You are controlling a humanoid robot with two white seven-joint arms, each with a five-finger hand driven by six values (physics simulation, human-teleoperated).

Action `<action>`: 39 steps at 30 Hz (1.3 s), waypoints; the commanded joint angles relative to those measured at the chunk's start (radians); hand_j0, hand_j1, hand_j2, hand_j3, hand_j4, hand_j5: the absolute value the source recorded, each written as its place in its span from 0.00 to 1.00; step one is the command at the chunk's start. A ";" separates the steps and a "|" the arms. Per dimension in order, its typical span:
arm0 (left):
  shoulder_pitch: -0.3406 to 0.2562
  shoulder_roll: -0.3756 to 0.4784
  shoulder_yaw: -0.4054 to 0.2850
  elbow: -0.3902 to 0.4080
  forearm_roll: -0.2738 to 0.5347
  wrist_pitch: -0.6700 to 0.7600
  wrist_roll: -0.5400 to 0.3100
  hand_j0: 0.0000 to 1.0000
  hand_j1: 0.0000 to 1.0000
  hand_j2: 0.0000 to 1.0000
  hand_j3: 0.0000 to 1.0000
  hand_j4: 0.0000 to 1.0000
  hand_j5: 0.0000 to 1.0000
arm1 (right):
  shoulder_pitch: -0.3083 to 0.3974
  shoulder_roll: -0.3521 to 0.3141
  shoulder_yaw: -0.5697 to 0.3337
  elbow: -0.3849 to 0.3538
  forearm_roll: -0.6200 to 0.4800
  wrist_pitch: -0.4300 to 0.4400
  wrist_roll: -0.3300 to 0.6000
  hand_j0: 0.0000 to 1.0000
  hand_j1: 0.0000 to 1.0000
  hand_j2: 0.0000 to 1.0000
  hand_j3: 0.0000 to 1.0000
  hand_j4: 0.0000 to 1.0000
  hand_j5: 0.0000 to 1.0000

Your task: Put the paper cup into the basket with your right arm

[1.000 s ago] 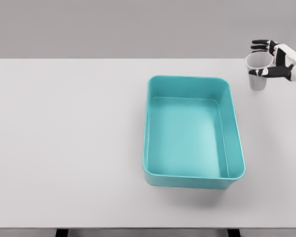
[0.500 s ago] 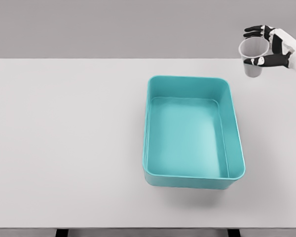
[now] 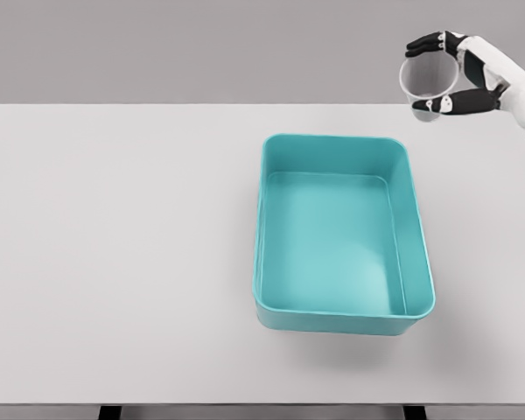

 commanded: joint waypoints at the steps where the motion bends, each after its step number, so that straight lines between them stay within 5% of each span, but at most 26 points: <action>1: 0.000 0.000 0.000 -0.001 0.000 0.000 0.000 1.00 1.00 1.00 1.00 1.00 1.00 | 0.000 -0.008 0.024 -0.087 -0.007 0.001 -0.001 0.69 0.69 0.69 0.69 0.69 0.69; 10: 0.000 0.000 0.000 -0.001 0.000 0.000 0.001 1.00 1.00 1.00 1.00 1.00 1.00 | 0.044 -0.042 0.050 -0.308 0.056 -0.001 -0.001 0.69 0.69 0.69 0.69 0.69 0.69; 17: 0.000 0.000 0.000 0.001 0.000 0.000 0.000 1.00 1.00 1.00 1.00 1.00 1.00 | 0.064 -0.080 0.173 -0.426 0.161 -0.034 -0.001 0.70 0.70 0.70 0.70 0.70 0.70; 35: 0.000 0.000 0.000 -0.001 0.000 0.000 0.000 1.00 1.00 1.00 1.00 1.00 1.00 | 0.127 -0.082 0.360 -0.437 0.377 -0.088 -0.001 0.76 0.76 0.76 0.76 0.76 0.76; 36: 0.000 0.000 0.000 -0.001 0.000 0.000 0.000 1.00 1.00 1.00 1.00 1.00 1.00 | 0.127 -0.086 0.360 -0.438 0.377 -0.088 -0.001 0.78 0.78 0.78 0.78 0.78 0.78; 38: 0.000 0.000 0.000 0.001 0.000 0.000 0.000 1.00 1.00 1.00 1.00 1.00 1.00 | 0.127 -0.086 0.358 -0.444 0.377 -0.088 -0.001 1.00 1.00 1.00 1.00 1.00 1.00; 39: 0.000 0.000 0.000 -0.001 0.000 0.000 0.000 1.00 1.00 1.00 1.00 1.00 1.00 | 0.127 -0.086 0.355 -0.448 0.377 -0.088 -0.001 1.00 1.00 1.00 1.00 1.00 1.00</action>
